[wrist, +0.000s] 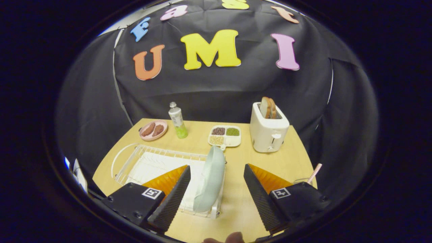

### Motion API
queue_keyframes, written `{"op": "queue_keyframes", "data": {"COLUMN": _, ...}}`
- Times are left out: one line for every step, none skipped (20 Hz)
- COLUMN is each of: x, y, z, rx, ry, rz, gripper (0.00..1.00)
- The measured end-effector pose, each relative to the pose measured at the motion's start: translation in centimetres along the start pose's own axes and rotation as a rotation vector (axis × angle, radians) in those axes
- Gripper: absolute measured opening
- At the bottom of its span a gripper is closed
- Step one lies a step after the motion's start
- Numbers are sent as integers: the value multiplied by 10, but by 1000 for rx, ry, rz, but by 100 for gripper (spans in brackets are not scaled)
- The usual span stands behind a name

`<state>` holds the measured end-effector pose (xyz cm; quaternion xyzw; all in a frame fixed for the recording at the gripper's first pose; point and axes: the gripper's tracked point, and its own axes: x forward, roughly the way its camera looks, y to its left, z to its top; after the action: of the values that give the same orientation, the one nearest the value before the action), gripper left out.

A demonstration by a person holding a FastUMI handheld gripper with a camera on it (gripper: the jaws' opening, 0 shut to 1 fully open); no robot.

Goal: Take the plate from the dish rack, then take the spoon from the basket and place it into the plate.

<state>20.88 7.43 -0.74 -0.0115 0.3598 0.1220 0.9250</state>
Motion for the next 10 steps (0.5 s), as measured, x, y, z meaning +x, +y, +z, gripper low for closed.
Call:
{"op": "queue_keyframes", "data": {"x": 10, "y": 1, "z": -2, "rx": 22, "ry": 30, "rz": 9, "gripper": 100}}
{"op": "queue_keyframes", "data": {"x": 22, "y": 5, "z": -5, "rx": 42, "ry": 67, "rz": 21, "gripper": 100}}
{"op": "queue_keyframes", "data": {"x": 34, "y": 5, "z": -6, "rx": 62, "ry": 97, "rz": 27, "gripper": 100}}
{"op": "queue_keyframes", "data": {"x": 45, "y": 7, "z": -9, "rx": 80, "ry": 128, "rz": 28, "gripper": 100}}
{"op": "queue_keyframes", "data": {"x": 53, "y": 8, "z": -13, "rx": 93, "ry": 156, "rz": 31, "gripper": 100}}
{"op": "queue_keyframes", "data": {"x": 60, "y": 10, "z": -17, "rx": 104, "ry": 182, "rz": 30, "gripper": 100}}
{"op": "queue_keyframes", "data": {"x": 65, "y": 13, "z": -21, "rx": 107, "ry": 210, "rz": 33, "gripper": 99}}
{"op": "queue_keyframes", "data": {"x": 68, "y": 18, "z": -24, "rx": 110, "ry": 228, "rz": 40, "gripper": 96}}
{"op": "queue_keyframes", "data": {"x": 71, "y": 22, "z": -25, "rx": 114, "ry": 240, "rz": 38, "gripper": 93}}
{"op": "queue_keyframes", "data": {"x": 73, "y": 26, "z": -27, "rx": 114, "ry": 249, "rz": 33, "gripper": 85}}
